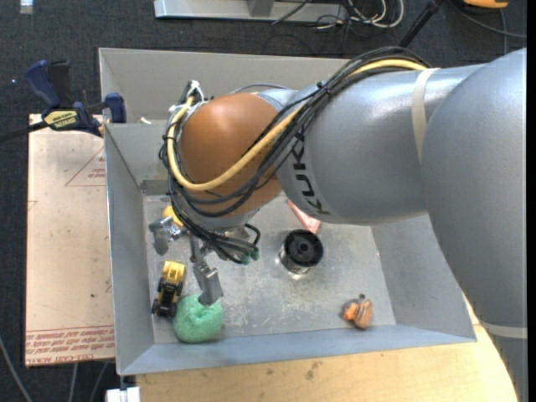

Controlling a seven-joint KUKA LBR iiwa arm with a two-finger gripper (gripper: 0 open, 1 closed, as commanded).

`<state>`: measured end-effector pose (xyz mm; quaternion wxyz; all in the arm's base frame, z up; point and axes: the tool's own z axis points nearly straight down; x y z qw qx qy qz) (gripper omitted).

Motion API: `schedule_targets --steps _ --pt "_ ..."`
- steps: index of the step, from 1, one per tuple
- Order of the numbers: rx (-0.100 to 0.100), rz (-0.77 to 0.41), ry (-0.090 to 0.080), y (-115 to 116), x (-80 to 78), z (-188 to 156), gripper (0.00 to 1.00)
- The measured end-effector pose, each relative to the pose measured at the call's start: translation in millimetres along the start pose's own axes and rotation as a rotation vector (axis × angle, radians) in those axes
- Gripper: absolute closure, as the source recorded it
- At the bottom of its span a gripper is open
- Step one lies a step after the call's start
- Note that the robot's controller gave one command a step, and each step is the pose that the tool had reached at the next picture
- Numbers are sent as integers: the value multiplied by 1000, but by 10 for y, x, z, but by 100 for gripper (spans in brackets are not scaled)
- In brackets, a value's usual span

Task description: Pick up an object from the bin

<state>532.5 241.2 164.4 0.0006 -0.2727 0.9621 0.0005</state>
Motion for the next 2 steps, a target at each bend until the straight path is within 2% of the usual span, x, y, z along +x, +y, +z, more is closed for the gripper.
schedule_targets --steps 1,2 --pt "0 -82 -2 -3 -155 254 0" --pt "0 -384 -1 5 -138 715 0"
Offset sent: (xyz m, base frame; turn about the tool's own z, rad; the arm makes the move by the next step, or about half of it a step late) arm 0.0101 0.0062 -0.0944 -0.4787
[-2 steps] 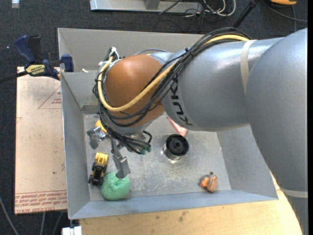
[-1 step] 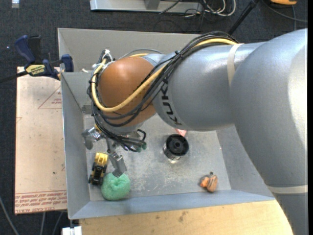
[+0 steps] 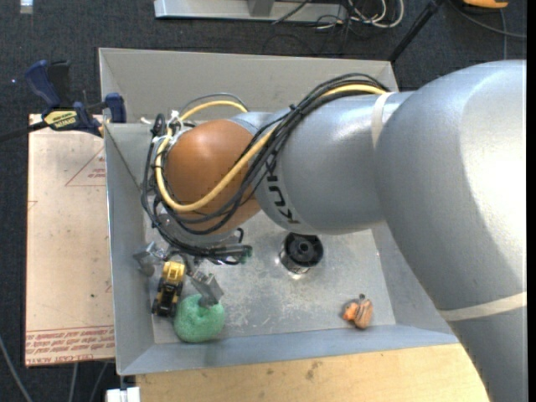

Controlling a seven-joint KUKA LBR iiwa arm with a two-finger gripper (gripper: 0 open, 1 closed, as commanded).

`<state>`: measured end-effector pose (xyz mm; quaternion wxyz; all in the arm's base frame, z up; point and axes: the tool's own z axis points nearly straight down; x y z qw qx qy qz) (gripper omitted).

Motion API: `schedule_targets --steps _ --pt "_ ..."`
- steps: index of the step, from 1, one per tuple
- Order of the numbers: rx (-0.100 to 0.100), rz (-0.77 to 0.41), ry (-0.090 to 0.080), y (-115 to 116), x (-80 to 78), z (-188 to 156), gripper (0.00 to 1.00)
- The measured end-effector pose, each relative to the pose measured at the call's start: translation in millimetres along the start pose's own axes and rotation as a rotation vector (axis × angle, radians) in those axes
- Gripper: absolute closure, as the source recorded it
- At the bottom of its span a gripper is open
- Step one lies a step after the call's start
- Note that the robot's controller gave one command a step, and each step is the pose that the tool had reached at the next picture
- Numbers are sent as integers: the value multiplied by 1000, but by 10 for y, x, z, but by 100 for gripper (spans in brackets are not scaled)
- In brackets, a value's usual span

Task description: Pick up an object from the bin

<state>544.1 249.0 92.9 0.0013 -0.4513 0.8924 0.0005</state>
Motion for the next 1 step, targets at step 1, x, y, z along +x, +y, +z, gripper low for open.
schedule_targets --steps 1 --pt "2 -136 -5 0 25 191 100"
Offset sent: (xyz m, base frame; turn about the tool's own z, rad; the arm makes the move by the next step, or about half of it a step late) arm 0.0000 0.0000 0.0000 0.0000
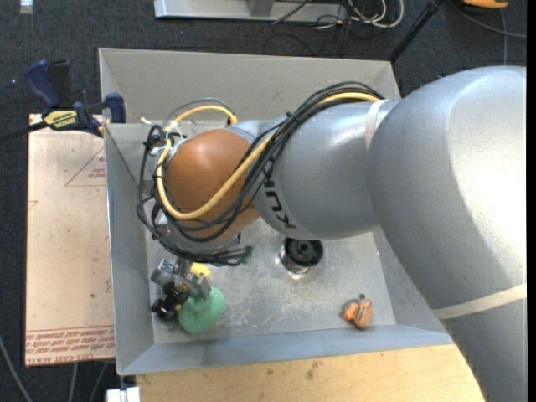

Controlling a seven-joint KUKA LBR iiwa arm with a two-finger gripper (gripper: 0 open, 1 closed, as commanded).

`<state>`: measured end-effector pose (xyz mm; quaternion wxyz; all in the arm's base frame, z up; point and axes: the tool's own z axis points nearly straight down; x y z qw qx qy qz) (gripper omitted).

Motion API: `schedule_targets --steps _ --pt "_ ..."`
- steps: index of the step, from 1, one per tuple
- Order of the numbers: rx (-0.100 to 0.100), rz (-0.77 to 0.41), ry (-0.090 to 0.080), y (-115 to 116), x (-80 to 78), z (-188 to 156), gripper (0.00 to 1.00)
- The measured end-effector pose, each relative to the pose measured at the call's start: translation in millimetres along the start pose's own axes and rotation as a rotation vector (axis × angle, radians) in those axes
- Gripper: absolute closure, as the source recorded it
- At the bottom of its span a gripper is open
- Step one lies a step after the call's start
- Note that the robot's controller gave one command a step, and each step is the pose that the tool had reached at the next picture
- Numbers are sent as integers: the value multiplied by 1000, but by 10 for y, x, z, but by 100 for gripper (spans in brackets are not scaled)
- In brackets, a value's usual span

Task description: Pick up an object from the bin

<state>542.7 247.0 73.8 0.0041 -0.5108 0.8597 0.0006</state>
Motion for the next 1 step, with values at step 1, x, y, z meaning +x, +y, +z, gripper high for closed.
schedule_targets --steps 1 --pt "0 0 0 0 0 1 100"
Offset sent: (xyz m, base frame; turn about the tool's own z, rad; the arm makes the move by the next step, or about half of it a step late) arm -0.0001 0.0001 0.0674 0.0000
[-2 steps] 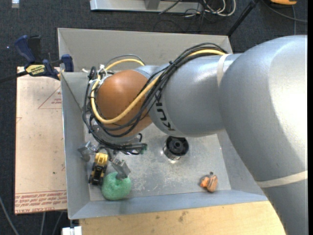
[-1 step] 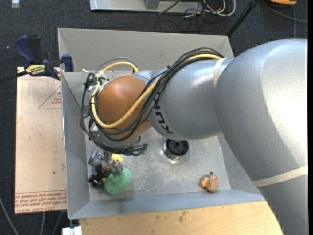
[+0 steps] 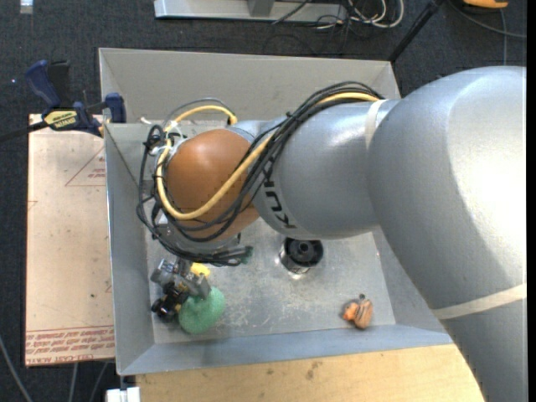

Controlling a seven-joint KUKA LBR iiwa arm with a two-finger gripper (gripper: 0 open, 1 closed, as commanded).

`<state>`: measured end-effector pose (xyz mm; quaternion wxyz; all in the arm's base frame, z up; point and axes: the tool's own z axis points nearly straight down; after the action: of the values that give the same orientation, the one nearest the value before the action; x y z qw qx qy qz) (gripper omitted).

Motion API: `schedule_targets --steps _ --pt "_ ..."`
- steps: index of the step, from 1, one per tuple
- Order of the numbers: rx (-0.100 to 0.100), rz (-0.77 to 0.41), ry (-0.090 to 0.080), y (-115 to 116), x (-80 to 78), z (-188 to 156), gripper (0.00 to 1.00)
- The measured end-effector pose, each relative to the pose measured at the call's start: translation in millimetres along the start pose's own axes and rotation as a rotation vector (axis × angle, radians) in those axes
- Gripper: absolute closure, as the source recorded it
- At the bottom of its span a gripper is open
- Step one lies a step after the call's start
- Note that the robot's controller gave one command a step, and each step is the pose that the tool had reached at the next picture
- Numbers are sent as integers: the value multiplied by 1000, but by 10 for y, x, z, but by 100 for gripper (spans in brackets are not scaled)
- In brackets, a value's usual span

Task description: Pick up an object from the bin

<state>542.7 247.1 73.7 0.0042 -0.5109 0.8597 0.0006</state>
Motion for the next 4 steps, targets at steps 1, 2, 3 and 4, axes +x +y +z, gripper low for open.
schedule_targets --steps 1,2,3,4 --pt "-2 0 2 8 8 -31 100" --pt "-7 1 9 22 19 -202 100" --pt "-2 1 2 7 -2 -338 100" --pt "-1 2 1 5 -5 -383 100"
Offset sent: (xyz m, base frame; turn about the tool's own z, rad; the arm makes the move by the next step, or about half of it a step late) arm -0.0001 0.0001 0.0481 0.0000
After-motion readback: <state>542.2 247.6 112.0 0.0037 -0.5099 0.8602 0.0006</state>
